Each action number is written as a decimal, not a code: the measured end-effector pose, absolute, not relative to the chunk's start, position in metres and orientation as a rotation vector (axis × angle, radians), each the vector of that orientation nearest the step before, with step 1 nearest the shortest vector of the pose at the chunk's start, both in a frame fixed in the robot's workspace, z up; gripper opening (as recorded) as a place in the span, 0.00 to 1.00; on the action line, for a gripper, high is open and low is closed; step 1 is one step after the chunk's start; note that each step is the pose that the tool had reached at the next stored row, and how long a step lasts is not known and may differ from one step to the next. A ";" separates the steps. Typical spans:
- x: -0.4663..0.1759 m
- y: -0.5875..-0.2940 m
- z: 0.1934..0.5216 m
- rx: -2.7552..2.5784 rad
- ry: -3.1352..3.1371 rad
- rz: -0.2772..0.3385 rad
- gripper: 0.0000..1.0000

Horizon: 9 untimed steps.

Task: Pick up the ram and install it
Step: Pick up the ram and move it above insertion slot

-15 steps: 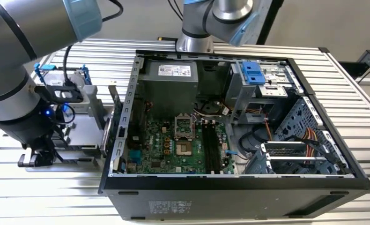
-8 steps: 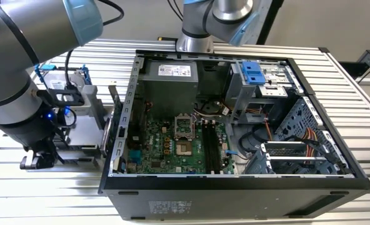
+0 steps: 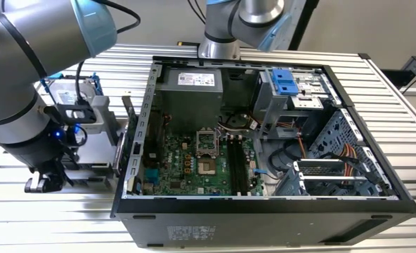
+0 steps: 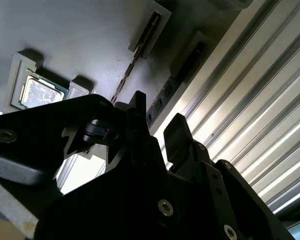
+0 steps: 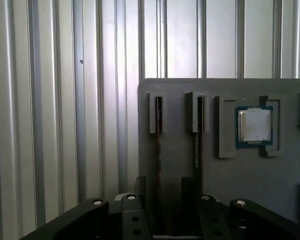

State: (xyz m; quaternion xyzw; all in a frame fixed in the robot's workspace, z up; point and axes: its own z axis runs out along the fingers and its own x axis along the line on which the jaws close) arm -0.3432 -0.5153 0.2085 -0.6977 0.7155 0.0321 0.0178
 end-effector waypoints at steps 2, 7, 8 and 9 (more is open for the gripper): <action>-0.343 -0.515 0.207 -2.167 2.223 0.100 1.00; -0.346 -0.515 0.204 -2.167 2.222 0.100 1.00; -0.346 -0.515 0.203 -2.167 2.222 0.100 1.00; -0.346 -0.515 0.202 -2.167 2.222 0.100 1.00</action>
